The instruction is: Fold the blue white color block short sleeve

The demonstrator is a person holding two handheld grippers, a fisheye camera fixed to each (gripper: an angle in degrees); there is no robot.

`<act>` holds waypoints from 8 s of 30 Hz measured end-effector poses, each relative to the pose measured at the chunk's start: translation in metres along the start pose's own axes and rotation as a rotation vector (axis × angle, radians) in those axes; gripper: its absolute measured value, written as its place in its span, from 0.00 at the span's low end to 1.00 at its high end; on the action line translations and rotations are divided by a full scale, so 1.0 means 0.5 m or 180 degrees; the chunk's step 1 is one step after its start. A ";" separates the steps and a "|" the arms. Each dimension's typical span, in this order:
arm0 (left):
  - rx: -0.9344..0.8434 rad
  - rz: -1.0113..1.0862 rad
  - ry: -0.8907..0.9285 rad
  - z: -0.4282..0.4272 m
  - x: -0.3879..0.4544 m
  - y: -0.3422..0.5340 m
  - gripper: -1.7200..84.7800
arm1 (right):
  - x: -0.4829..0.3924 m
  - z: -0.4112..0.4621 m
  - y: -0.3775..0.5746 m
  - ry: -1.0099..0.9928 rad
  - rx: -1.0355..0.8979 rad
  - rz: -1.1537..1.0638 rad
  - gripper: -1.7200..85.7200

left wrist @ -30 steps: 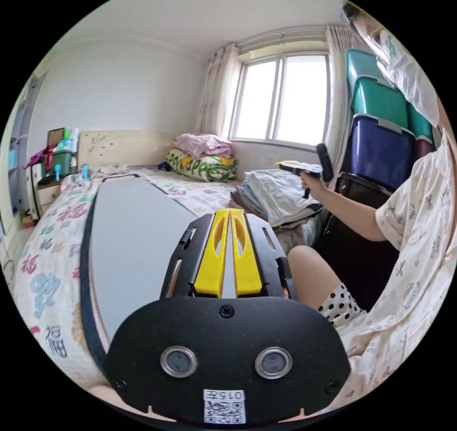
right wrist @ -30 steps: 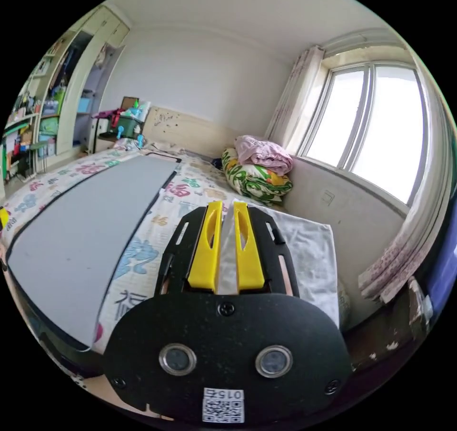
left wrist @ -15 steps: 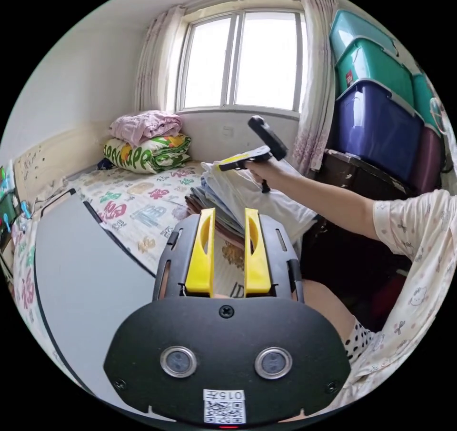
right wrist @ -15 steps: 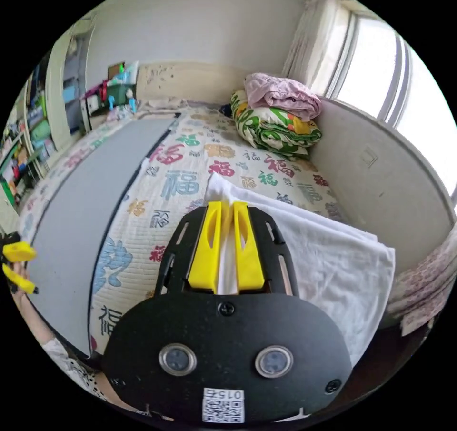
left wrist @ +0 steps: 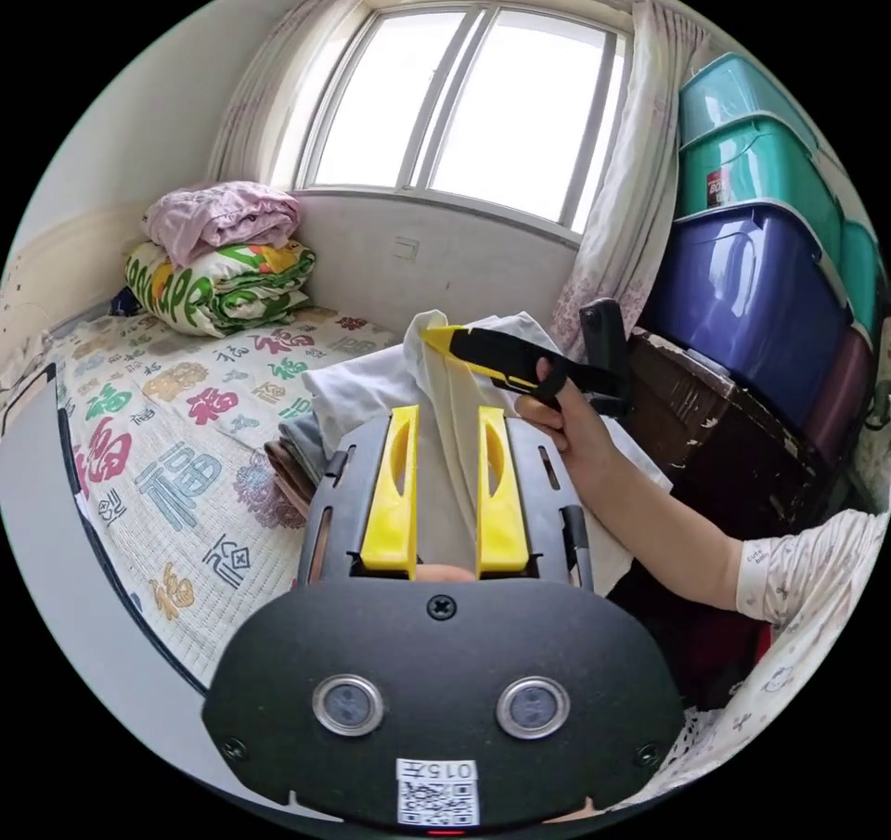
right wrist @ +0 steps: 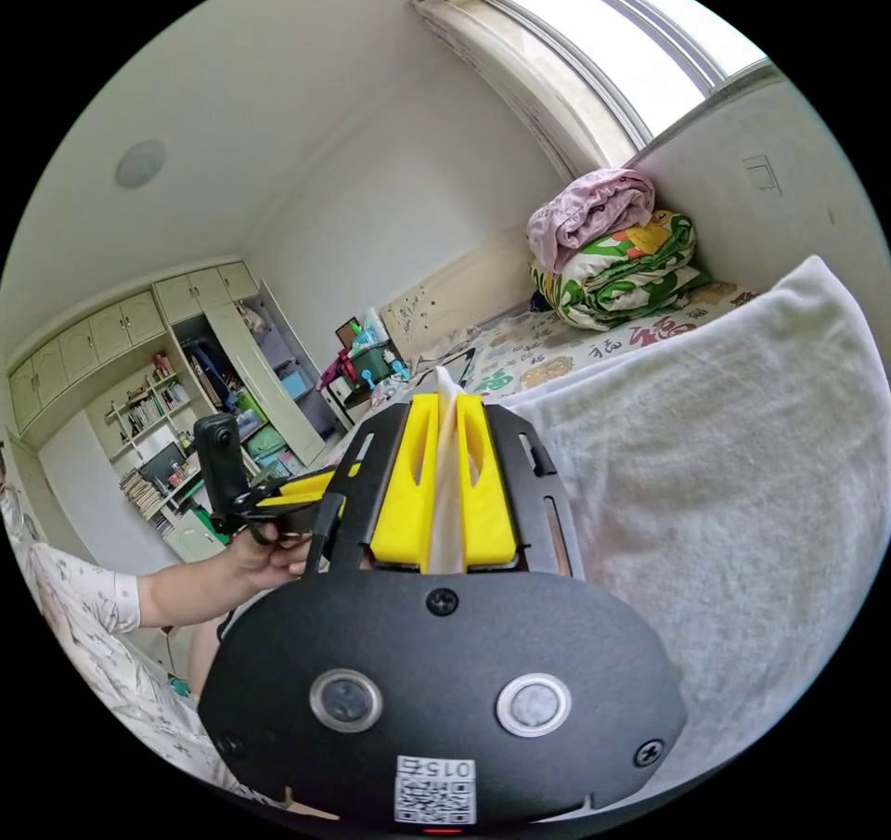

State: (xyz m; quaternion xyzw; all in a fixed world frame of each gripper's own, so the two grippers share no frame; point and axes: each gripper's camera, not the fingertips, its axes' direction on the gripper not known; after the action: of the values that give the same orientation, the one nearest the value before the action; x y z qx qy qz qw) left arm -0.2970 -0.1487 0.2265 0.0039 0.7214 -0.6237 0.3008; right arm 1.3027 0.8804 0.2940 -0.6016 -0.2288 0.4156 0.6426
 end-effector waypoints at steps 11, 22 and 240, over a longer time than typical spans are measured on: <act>0.0141 -0.0494 0.0150 0.044 -0.064 -0.052 0.15 | 0.057 -0.134 -0.047 -0.0128 0.0335 0.0056 0.06; 0.0303 -0.0849 0.0405 0.017 -0.100 0.000 0.11 | 0.060 -0.225 -0.049 -0.0119 0.0672 0.0048 0.03; -0.1773 0.0030 -0.1965 -0.683 0.340 1.076 0.11 | -0.864 0.256 1.017 0.0058 -0.2973 -0.2672 0.13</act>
State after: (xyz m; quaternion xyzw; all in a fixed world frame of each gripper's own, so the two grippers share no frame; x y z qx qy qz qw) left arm -0.3779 0.2158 -0.3170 -0.2615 0.7385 -0.3753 0.4953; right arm 0.8319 0.5702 -0.0851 -0.6812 -0.5976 -0.0211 0.4224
